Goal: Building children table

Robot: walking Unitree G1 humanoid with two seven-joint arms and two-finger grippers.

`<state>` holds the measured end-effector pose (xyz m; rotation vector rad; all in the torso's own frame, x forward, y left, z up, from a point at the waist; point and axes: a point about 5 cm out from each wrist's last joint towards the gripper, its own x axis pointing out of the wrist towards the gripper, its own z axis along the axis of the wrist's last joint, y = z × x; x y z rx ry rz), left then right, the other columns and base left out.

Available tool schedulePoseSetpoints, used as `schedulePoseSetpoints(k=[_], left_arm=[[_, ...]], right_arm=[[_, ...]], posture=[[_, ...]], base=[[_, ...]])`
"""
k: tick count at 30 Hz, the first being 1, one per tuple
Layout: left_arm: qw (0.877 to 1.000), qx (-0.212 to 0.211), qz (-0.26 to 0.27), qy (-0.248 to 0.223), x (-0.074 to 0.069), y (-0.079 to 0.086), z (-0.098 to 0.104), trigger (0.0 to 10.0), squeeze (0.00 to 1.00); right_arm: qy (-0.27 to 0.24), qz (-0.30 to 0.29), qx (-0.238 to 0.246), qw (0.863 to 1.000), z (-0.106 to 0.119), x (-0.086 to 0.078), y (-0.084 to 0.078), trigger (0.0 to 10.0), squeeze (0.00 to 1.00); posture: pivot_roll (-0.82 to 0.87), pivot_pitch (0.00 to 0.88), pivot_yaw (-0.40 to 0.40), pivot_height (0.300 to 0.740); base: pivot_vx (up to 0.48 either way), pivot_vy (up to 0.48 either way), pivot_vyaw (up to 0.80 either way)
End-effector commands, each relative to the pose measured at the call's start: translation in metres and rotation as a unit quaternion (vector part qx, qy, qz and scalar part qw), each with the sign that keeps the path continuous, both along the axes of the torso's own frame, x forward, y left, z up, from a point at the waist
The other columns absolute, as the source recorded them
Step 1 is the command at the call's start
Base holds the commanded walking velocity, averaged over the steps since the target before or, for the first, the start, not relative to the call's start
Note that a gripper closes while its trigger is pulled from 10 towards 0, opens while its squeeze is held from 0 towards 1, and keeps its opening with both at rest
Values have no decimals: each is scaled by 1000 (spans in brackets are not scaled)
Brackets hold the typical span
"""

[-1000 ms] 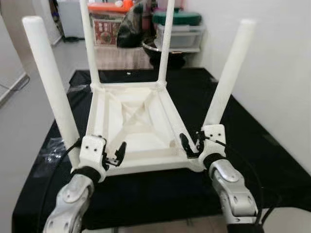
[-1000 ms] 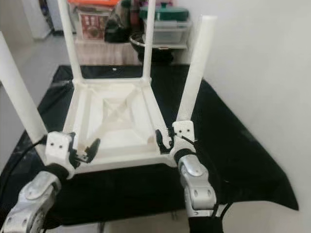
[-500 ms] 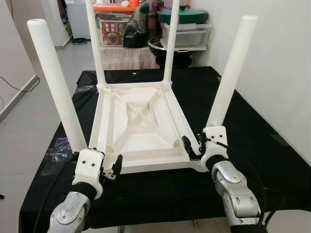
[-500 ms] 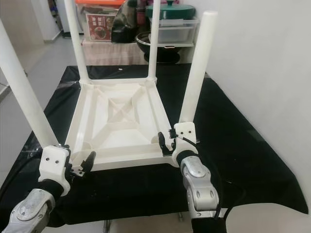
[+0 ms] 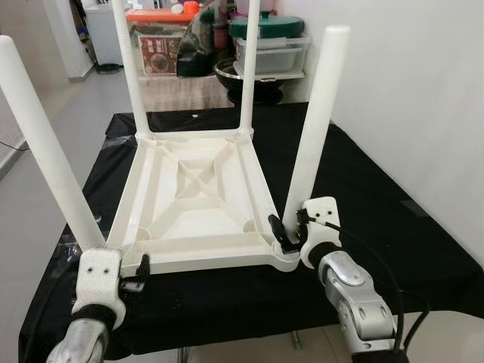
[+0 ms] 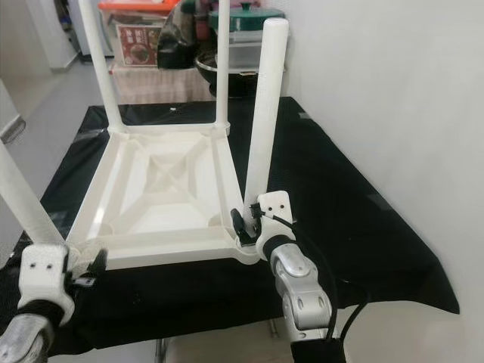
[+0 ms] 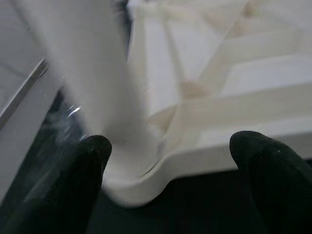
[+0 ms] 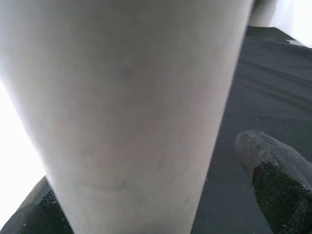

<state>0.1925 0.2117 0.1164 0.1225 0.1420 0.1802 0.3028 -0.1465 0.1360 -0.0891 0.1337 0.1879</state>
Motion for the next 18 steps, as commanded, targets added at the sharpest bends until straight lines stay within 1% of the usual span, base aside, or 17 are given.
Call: schedulePoseSetpoints(k=[1,2,3,6,8,9,11,13,14,16,17,18], left_arm=[[1000,-10,10,3,-6,1,0,10000,0],[1000,-10,10,3,-6,1,0,10000,0],[1000,-10,12,3,-10,3,0,10000,0],[999,4,45,-5,-18,18,6,10000,0],[998,4,59,-12,-17,25,10,10000,0],[998,4,59,-12,-17,25,10,10000,0],[998,-7,62,-26,-12,30,12,10000,0],[998,-20,41,-53,-1,29,18,10000,0],[998,-20,41,-53,-1,29,18,10000,0],[997,-38,-9,-72,12,21,22,10000,0],[997,-38,-9,-72,12,21,22,10000,0],[996,-49,-30,-75,16,17,23,10000,0]], right_arm=[[13,-16,1,1000,-4,0,-7,10000,0],[13,-16,1,1000,-4,0,-7,10000,0],[14,-15,1,1000,-4,0,-7,10000,0],[15,-14,-1,1000,-4,0,-8,10000,0],[16,-13,-2,1000,-3,0,-8,10000,0],[16,-13,-2,1000,-3,0,-8,10000,0],[15,-13,-3,1000,-3,0,-8,10000,0],[15,-12,-3,1000,-2,1,-7,10000,0],[15,-12,-3,1000,-2,1,-7,10000,0],[14,-11,-4,1000,-2,1,-6,10000,0],[14,-11,-4,1000,-2,1,-6,10000,0],[14,-11,-4,1000,-1,1,-6,10000,0]], posture=[[63,35,-25,740],[63,35,-25,740],[66,36,-26,740],[71,41,-29,740],[72,43,-31,740],[72,43,-31,740],[72,43,-35,740],[70,43,-39,740],[70,43,-39,740],[58,41,-41,740],[58,41,-41,740],[57,43,-40,740]], base=[[0,0,0],[0,0,0],[0,0,0],[0,0,0],[0,0,0],[0,0,0],[0,0,0],[0,0,0],[0,0,0],[0,0,0],[0,0,0],[0,0,0]])
